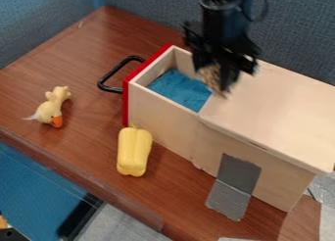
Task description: Put the spotted thing in the drawer
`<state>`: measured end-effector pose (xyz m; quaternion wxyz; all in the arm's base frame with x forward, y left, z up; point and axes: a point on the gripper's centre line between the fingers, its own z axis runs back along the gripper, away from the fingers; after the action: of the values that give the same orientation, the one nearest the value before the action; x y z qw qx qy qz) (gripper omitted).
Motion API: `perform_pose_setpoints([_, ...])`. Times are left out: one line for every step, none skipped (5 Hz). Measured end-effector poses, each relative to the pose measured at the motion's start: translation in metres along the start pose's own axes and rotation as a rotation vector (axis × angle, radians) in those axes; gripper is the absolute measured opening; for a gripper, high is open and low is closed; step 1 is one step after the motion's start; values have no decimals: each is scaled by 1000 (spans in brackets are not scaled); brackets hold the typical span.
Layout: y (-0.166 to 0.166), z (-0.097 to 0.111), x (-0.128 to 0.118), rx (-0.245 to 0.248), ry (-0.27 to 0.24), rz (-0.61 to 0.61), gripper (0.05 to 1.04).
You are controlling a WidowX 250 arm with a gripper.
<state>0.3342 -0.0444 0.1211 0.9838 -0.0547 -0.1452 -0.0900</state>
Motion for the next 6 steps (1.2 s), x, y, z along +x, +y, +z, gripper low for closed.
perform_pose_setpoints([27, 18, -6, 29, -28, 37, 449])
perform_pose_setpoints([52, 20, -27, 48, 3, 87, 449])
perform_pose_setpoints([55, 15, -34, 45, 22, 78, 528])
perform_pose_setpoints([52, 1, -38, 22, 63, 70, 840])
perform_pose_setpoints([50, -5, -38, 2, 71, 77, 1011])
perform_pose_setpoints([50, 1, -31, 5, 52, 77, 1007])
